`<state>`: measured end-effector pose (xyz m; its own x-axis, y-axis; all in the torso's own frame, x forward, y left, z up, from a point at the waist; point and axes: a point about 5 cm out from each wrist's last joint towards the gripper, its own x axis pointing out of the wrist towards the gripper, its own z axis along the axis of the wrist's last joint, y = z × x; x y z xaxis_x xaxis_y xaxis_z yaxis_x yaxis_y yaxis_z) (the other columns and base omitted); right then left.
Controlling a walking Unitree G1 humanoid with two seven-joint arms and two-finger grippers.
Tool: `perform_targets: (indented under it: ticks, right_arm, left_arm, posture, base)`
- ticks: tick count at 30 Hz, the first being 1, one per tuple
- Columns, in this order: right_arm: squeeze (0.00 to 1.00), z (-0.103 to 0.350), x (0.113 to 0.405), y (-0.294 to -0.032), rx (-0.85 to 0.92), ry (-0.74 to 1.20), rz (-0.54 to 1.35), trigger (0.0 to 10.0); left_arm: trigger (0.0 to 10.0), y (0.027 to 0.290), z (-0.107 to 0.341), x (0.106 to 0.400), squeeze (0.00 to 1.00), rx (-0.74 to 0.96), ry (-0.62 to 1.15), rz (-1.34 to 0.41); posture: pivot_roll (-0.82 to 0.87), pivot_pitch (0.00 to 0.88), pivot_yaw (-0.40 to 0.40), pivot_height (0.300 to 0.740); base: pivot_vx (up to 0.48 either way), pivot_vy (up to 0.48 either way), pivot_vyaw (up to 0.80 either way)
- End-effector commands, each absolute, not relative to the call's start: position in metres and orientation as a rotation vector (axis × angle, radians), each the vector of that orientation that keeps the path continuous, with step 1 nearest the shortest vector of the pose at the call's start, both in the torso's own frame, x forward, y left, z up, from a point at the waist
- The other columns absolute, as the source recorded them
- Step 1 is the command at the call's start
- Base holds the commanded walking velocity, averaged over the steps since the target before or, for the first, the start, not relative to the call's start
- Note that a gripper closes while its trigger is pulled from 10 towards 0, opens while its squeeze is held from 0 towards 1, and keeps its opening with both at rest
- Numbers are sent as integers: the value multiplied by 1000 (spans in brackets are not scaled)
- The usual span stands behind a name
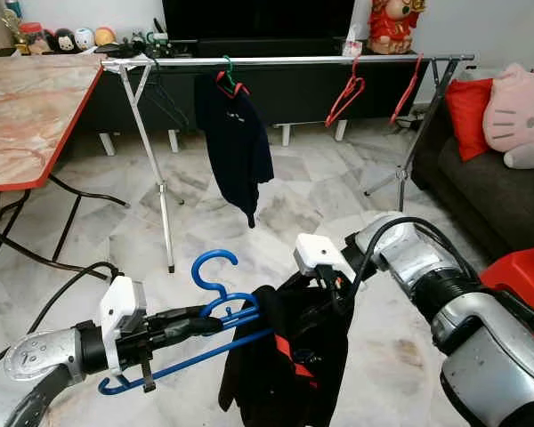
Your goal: Hang hanger
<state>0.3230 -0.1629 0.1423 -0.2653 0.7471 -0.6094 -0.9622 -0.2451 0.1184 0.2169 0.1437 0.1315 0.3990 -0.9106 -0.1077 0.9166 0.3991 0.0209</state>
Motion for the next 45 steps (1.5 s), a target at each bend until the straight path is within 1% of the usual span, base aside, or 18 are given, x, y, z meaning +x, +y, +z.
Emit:
perform_targets:
  ticks: [1, 2, 3, 17, 36, 45]
  right_arm:
    - [0, 140, 321, -164, -522, 585, 1801, 4275]
    - [0, 139, 321, -164, -520, 587, 1802, 667]
    - [0, 139, 321, -164, -519, 588, 1801, 0]
    - [0, 140, 324, -163, -488, 580, 1787, 0]
    - [0, 134, 318, -155, -446, 582, 1826, 0]
    - [0, 131, 317, -153, -431, 579, 1833, 0]
  left_arm:
    - [10000, 140, 144, 220, 0, 94, 25, -1166]
    - [10000, 140, 144, 220, 0, 94, 24, -1165]
    - [10000, 140, 145, 220, 0, 93, 23, -1165]
    - [10000, 138, 145, 220, 0, 92, 25, -1166]
    - [10000, 137, 148, 222, 0, 103, 15, -1178]
    - [10000, 139, 147, 223, 0, 116, 58, -1191]
  posture:
    - [-106, 0, -68, 740]
    - [-106, 0, -68, 740]
    - [-104, 0, -71, 740]
    - [-105, 0, -73, 740]
    - [-95, 0, -69, 740]
    - [-88, 0, -62, 740]
  base:
    - [0, 0, 0]
    - [0, 0, 0]
    - [0, 0, 0]
    - [0, 0, 0]
    - [0, 0, 0]
    - [0, 0, 0]
